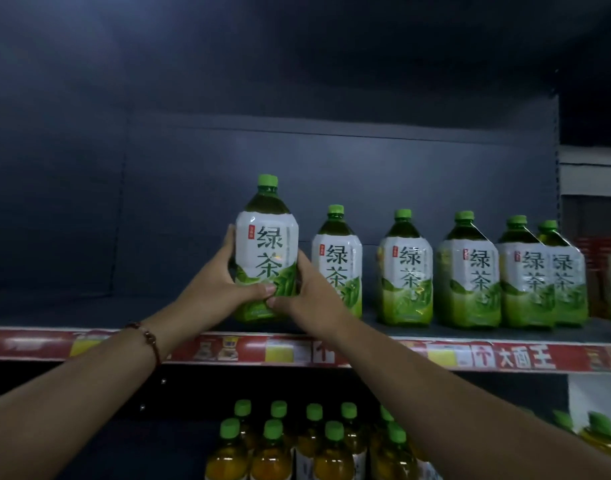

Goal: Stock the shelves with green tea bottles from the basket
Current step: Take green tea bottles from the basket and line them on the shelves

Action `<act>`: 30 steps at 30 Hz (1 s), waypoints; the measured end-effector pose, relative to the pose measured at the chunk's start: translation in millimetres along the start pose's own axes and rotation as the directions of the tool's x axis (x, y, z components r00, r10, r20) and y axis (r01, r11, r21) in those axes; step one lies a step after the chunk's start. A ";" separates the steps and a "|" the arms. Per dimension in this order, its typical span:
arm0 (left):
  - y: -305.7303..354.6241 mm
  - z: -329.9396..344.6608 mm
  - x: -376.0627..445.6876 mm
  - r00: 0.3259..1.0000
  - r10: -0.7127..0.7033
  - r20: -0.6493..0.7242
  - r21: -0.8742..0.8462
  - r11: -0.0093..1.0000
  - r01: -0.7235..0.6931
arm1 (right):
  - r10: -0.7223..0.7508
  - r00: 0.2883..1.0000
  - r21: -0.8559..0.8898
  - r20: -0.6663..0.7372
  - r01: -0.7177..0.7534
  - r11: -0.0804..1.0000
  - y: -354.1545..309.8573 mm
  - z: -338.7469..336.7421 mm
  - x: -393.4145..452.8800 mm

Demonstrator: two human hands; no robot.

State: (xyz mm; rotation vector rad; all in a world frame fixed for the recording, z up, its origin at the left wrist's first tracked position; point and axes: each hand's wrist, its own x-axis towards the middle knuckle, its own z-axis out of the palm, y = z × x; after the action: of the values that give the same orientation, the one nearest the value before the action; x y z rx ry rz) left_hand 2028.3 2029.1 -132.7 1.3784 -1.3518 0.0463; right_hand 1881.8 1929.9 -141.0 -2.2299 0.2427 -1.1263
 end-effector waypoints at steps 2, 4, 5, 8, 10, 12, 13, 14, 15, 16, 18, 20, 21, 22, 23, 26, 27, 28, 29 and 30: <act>-13.9 1.2 9.6 0.999 -0.027 0.029 -0.004 1.000 0.027 | 0.078 0.997 -0.068 -0.005 -0.078 0.995 5.3 9.6 11.6; -28.8 4.5 17.4 0.998 -0.042 0.057 -0.018 0.999 0.043 | 0.148 0.989 -0.131 -0.017 -0.149 0.980 10.9 16.7 20.5; -36.0 6.0 21.2 0.998 -0.039 0.055 -0.033 0.999 0.041 | 0.170 0.985 -0.155 -0.022 -0.171 0.973 12.8 19.5 24.3; -50.6 7.6 31.7 0.997 -0.025 0.073 -0.035 0.999 0.028 | 0.245 0.969 -0.227 -0.005 -0.240 0.944 17.5 27.4 38.4; -52.8 8.4 37.5 0.991 -0.044 0.130 0.013 0.999 0.043 | 0.300 0.954 -0.251 0.008 -0.288 0.924 19.7 32.4 45.8; -53.6 8.9 42.2 0.983 -0.093 0.159 0.073 0.994 0.082 | 0.323 0.947 -0.261 0.001 -0.311 0.914 21.6 35.2 48.9; -54.7 9.2 44.5 0.981 -0.109 0.159 0.095 0.991 0.095 | 0.324 0.946 -0.264 -0.005 -0.314 0.912 22.0 35.8 49.1; -57.2 9.5 47.2 0.981 -0.114 0.159 0.109 0.989 0.098 | 0.323 0.946 -0.264 -0.009 -0.314 0.912 22.5 35.9 49.2; -59.5 9.9 49.9 0.980 -0.115 0.161 0.121 0.988 0.096 | 0.326 0.945 -0.261 -0.008 -0.317 0.912 22.8 35.6 49.2; -60.4 10.1 51.2 0.980 -0.117 0.161 0.128 0.987 0.097 | 0.330 0.944 -0.258 -0.003 -0.319 0.912 22.2 35.1 48.9; -58.6 11.4 50.9 0.980 -0.127 0.152 0.156 0.982 0.103 | 0.342 0.940 -0.257 0.016 -0.327 0.909 17.9 33.9 46.4; -55.3 13.5 47.6 0.985 -0.127 0.116 0.195 0.975 0.103 | 0.348 0.937 -0.266 0.035 -0.327 0.907 14.7 33.7 44.8; -51.3 13.6 43.7 0.987 -0.137 0.087 0.241 0.964 0.113 | 0.352 0.935 -0.276 0.048 -0.326 0.904 13.2 33.6 43.3; -45.2 13.0 37.9 0.987 -0.152 0.048 0.316 0.940 0.129 | 0.352 0.934 -0.299 0.062 -0.319 0.899 10.9 33.0 40.4; -37.8 11.8 30.3 0.985 -0.172 0.007 0.417 0.896 0.154 | 0.348 0.935 -0.338 0.075 -0.304 0.891 8.4 31.6 36.0; -13.2 12.1 4.0 0.991 -0.119 -0.060 0.697 0.705 0.127 | 0.261 0.954 -0.455 0.146 -0.170 0.874 -3.3 18.1 13.5; -6.7 14.4 -7.0 0.996 -0.068 -0.065 0.760 0.643 0.094 | 0.233 0.955 -0.473 0.183 -0.122 0.873 -7.2 11.2 3.6; -4.0 17.6 -17.6 0.998 -0.003 -0.064 0.800 0.598 0.053 | 0.205 0.954 -0.488 0.218 -0.075 0.870 -10.7 3.2 -7.6; -2.3 21.4 -28.4 0.997 0.060 -0.051 0.823 0.568 0.008 | 0.177 0.953 -0.516 0.247 -0.025 0.856 -12.9 -5.7 -19.0; -1.8 26.4 -38.7 0.993 0.115 -0.025 0.829 0.558 -0.044 | 0.148 0.952 -0.555 0.269 0.028 0.832 -14.1 -14.8 -31.0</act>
State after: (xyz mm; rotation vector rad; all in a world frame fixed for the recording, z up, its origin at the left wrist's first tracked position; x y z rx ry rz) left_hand 1999.8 2035.6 -169.4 2.0641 -1.3713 0.9126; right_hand 1849.6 1947.5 -146.5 -2.8439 0.5675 -0.7128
